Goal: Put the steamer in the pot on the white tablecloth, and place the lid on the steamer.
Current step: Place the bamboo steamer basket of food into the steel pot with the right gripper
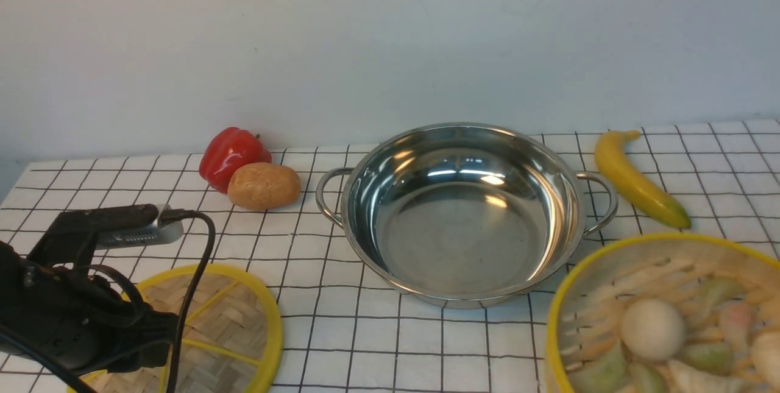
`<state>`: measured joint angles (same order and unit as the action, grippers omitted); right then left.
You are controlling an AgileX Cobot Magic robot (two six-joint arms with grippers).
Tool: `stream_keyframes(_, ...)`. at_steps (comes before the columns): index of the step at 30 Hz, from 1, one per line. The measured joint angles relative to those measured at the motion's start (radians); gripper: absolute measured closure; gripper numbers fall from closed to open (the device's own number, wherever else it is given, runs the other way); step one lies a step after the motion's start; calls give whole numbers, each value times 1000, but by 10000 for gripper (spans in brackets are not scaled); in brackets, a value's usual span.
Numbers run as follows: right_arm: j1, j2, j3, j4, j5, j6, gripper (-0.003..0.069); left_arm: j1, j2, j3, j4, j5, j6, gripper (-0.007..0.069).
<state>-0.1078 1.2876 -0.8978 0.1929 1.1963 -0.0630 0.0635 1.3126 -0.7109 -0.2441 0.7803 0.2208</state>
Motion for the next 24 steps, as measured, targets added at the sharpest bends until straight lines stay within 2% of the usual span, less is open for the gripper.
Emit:
stream_keyframes(5, 0, 15, -114, 159, 1, -51, 571, 0, 0, 0, 0, 0, 0, 382)
stream_keyframes(8, 9, 73, -216, 207, 11, -57, 571, 0, 0, 0, -1, 0, 0, 382)
stream_keyframes(13, 72, 227, -392, 191, 36, -44, 571, 0, 0, 0, -3, 0, 0, 382)
stream_keyframes(18, 195, 472, -659, 156, 40, 30, 571, 0, 0, 0, -6, 0, 0, 382)
stream_keyframes(24, 280, 704, -957, 132, 39, 108, 571, 0, 0, 0, -6, 0, 0, 382)
